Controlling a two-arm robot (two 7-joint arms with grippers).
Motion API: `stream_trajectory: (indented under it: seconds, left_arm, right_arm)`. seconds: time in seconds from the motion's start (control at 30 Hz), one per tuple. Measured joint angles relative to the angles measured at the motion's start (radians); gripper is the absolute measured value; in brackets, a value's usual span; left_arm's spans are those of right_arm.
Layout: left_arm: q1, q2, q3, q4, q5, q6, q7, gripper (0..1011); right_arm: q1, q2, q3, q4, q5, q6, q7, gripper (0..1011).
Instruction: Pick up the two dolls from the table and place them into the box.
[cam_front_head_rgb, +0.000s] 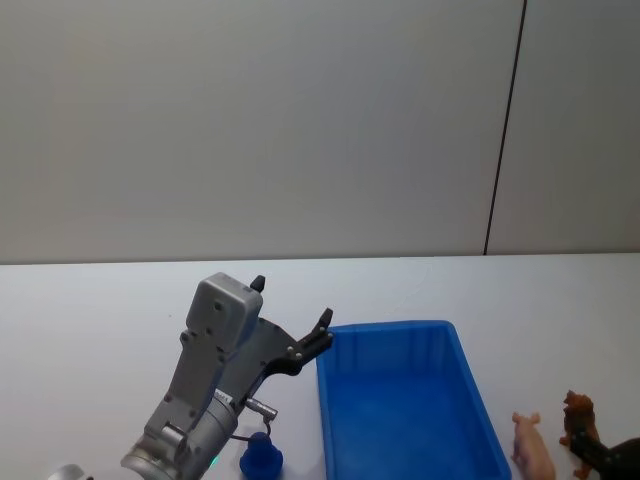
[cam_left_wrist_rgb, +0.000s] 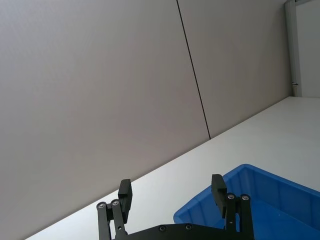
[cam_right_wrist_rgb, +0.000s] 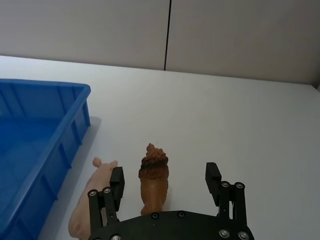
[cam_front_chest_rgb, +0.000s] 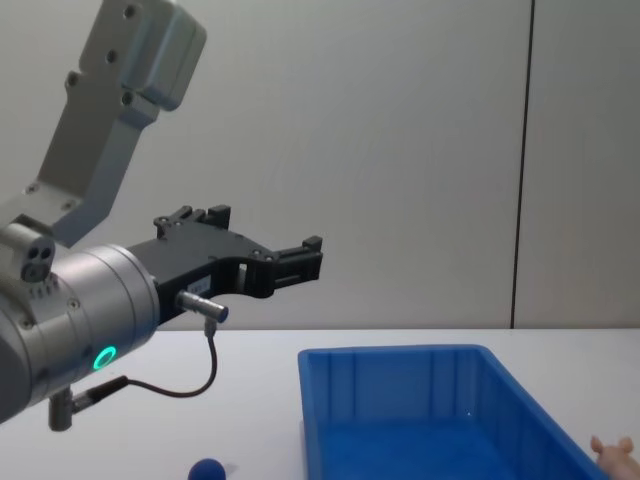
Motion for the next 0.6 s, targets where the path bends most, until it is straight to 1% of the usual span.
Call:
stream_trajectory:
  seconds: [0.23, 0.4, 0.43, 0.47, 0.5, 0.6]
  left_arm:
    - [0.000, 0.000, 0.000, 0.000, 0.000, 0.000, 0.000, 1002]
    - [0.000, 0.000, 0.000, 0.000, 0.000, 0.000, 0.000, 1002]
    - [0.000, 0.000, 0.000, 0.000, 0.000, 0.000, 0.000, 1002]
    - [0.000, 0.000, 0.000, 0.000, 0.000, 0.000, 0.000, 1002]
    - [0.000, 0.000, 0.000, 0.000, 0.000, 0.000, 0.000, 1002]
    - [0.000, 0.000, 0.000, 0.000, 0.000, 0.000, 0.000, 1002]
  right_arm:
    - [-0.001, -0.005, 0.001, 0.035, 0.004, -0.005, 0.019, 998]
    - [0.000, -0.009, 0.002, 0.059, 0.004, -0.011, 0.036, 902]
    - [0.000, -0.010, 0.002, 0.063, 0.004, -0.012, 0.039, 862]
    - [0.001, -0.011, 0.002, 0.067, 0.004, -0.013, 0.041, 846]
    - [0.002, -0.013, 0.001, 0.073, 0.004, -0.014, 0.045, 792]
    - [0.003, -0.015, 0.000, 0.082, 0.003, -0.016, 0.050, 738]
